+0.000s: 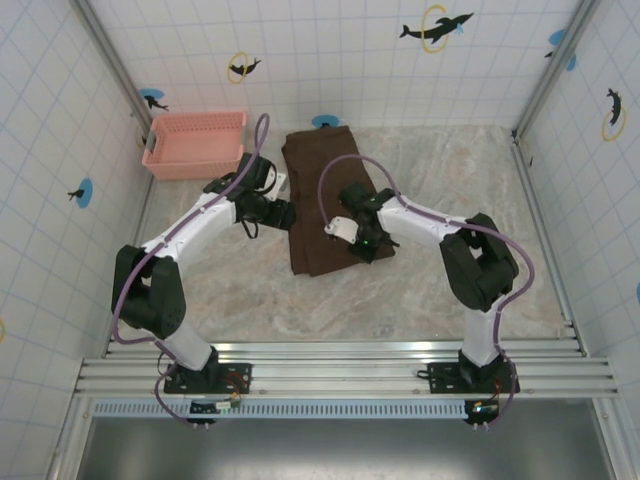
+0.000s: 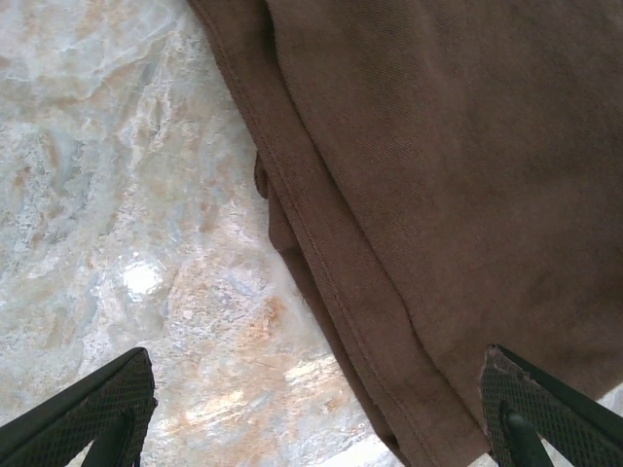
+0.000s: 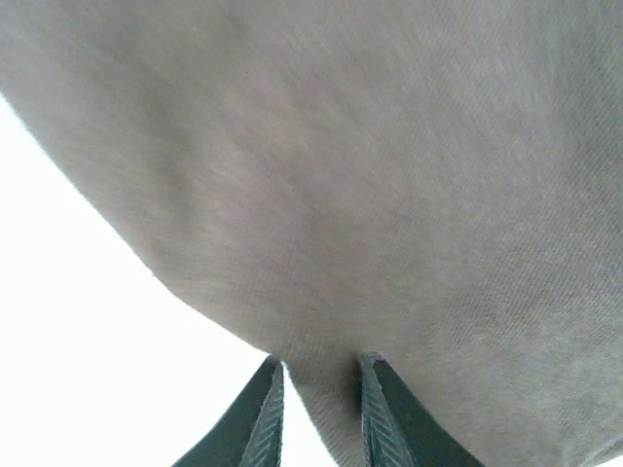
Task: Roll up the long pants
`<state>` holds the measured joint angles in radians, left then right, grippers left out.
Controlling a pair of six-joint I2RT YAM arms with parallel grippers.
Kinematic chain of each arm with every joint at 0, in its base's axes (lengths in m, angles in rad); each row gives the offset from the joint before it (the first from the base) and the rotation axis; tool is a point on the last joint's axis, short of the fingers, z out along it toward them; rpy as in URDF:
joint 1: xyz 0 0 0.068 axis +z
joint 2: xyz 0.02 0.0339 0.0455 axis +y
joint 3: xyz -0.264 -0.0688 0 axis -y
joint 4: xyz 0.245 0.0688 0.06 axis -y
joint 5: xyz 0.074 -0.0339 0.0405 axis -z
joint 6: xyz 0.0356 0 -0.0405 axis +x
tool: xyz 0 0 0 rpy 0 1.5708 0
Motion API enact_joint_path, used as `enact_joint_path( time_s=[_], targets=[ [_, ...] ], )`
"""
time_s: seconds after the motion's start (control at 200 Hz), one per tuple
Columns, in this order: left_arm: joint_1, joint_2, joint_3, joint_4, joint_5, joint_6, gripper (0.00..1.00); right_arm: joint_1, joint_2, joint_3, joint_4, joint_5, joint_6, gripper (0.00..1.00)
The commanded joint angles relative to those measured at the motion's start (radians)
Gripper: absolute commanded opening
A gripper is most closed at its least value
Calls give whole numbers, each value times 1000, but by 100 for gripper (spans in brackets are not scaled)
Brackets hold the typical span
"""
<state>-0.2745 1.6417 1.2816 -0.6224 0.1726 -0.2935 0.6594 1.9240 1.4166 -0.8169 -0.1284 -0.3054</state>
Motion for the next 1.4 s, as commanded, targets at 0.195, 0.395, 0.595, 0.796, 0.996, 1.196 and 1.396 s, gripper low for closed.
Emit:
enact_joint_path(
  time_s=[0.195,0.395,0.595,0.796,0.996,1.196,1.396],
  targets=[
    [16,-57,-8,-23,65,50,88,27,12,135,-290,-276,161,28],
    [24,-82,-53,12,70,51,93,39,-98,-35,-146,-23,45,44],
    [28,-105,-85,78,98,-2,97,44,-79,-118,5,120,-9,45],
    [29,-89,-70,53,106,6,97,52,-55,-107,67,169,-56,49],
    [29,-92,-74,34,83,14,98,36,18,-108,110,124,-73,47],
    [30,-99,-72,21,65,17,97,37,55,-92,134,135,-85,45],
    [31,-86,-56,13,68,18,97,42,98,-51,115,173,-75,45]
  ],
)
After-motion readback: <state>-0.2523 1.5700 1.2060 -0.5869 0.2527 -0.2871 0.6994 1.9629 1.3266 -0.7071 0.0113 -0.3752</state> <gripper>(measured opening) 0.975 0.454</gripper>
